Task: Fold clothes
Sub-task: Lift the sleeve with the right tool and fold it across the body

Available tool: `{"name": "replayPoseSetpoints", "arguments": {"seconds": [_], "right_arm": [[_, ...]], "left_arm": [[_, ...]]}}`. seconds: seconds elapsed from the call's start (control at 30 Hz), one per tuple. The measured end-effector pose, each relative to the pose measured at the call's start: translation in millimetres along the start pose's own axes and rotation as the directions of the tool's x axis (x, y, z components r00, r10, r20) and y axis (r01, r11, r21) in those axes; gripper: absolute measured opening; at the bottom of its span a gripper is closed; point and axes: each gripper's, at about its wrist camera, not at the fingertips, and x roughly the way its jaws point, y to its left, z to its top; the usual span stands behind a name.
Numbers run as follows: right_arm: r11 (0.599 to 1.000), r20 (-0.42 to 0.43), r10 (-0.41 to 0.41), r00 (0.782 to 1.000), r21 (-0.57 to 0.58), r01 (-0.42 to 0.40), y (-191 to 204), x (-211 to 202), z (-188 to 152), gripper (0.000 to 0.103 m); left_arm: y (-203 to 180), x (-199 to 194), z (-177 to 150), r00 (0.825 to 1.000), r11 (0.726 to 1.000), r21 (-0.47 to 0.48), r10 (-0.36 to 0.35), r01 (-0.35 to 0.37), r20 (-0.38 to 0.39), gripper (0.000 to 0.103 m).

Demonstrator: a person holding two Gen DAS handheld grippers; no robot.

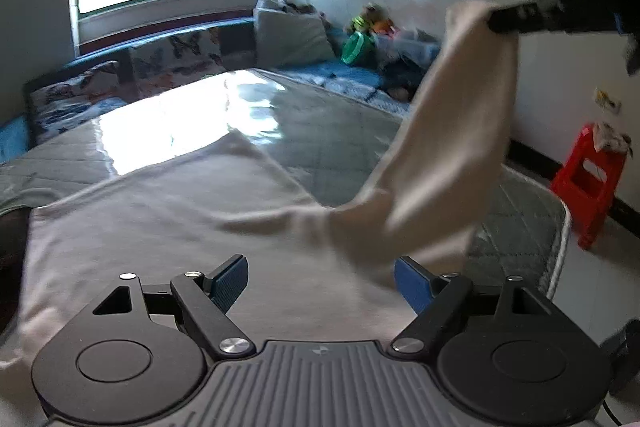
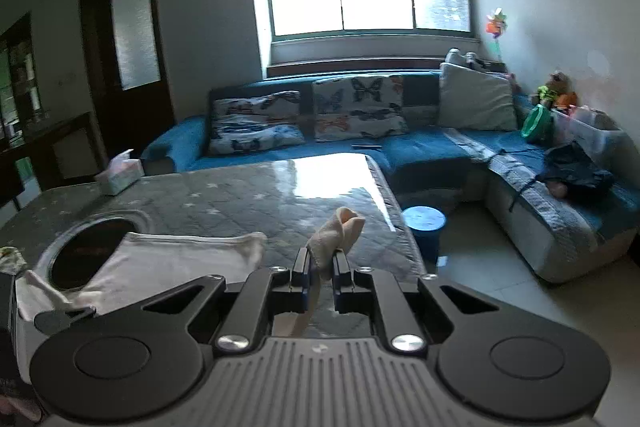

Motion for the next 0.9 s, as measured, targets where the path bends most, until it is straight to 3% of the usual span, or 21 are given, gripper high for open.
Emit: {"name": "replayPoseSetpoints", "arguments": {"seconds": [0.2, 0.4, 0.67, 0.87, 0.9], "right_arm": [[0.992, -0.002, 0.108, 0.994, -0.062, -0.108, 43, -2, 19, 0.01], [0.959, -0.058, 0.232, 0.971, -0.152, -0.238, 102, 21, 34, 0.01], [0.885, -0.22, 0.359, 0.907, -0.228, -0.405, 178, 65, 15, 0.01], [0.845, -0.328, 0.388, 0.861, -0.246, -0.474, 206, 92, -7, 0.011], [0.841, -0.343, 0.389, 0.855, -0.246, -0.481, 210, 96, -11, 0.015]], "left_arm": [[46, -33, -8, 0.998, 0.995, -0.088, 0.055, -0.052, 0.037, 0.084], [78, -55, -29, 0.993, 0.981, -0.165, 0.109, -0.101, 0.041, 0.085], [108, -75, -53, 0.987, 0.954, -0.265, 0.157, -0.141, 0.041, 0.086], [114, -81, -57, 0.984, 0.945, -0.289, 0.171, -0.154, 0.037, 0.086], [114, -81, -58, 0.984, 0.945, -0.289, 0.172, -0.155, 0.036, 0.086]]}}
